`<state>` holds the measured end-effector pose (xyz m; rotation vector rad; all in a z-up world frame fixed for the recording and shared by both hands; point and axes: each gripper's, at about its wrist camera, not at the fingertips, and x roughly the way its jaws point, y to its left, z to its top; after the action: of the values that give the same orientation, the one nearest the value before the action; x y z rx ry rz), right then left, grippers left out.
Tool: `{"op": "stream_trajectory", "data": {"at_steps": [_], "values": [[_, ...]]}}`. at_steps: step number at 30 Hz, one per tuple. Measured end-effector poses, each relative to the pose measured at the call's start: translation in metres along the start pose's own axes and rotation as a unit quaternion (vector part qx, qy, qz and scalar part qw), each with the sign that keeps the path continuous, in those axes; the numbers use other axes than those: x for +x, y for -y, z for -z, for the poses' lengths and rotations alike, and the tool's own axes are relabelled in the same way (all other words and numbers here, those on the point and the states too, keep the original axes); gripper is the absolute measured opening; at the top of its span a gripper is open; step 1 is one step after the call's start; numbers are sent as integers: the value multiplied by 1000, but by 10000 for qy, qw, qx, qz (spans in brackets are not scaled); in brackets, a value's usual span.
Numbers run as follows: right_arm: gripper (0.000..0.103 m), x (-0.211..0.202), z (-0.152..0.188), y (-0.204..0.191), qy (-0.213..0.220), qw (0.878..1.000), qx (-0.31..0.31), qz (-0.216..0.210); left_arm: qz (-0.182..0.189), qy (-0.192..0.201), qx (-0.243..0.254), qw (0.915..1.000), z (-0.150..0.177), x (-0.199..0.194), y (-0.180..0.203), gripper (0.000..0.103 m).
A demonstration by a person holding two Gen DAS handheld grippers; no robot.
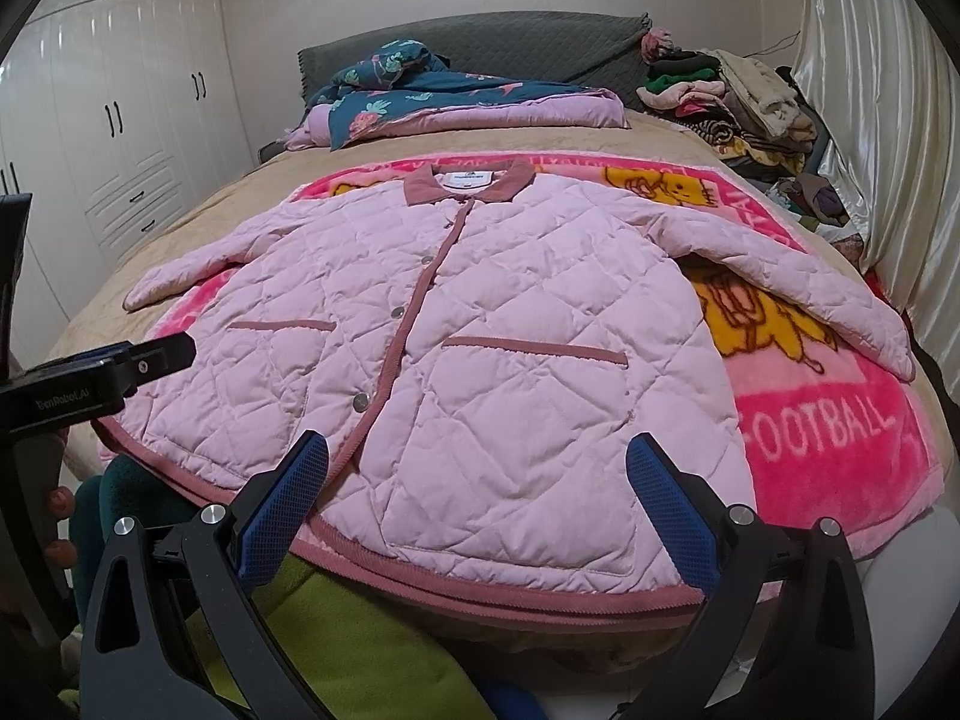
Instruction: Fold large clothes
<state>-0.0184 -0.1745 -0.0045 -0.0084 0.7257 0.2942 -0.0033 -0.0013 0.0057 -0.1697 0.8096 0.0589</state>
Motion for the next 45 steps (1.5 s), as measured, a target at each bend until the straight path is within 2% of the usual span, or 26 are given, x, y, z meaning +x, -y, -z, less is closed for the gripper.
{"op": "stream_trajectory", "data": {"at_steps": [15, 28, 38, 45], "values": [[99, 14, -33, 8, 64, 10000, -16, 49, -85, -153, -272, 9995, -18, 22, -5, 95], [99, 40, -68, 11, 90, 9999, -24, -45, -125, 83, -323, 9994, -61, 37, -9, 95], [99, 58, -99, 19, 161, 9998, 77, -130, 100, 33, -265, 9996, -97, 60, 0, 95], [99, 68, -121, 35, 285, 9992, 244, -133, 26, 3, -214, 9998, -122, 74, 9, 95]]}}
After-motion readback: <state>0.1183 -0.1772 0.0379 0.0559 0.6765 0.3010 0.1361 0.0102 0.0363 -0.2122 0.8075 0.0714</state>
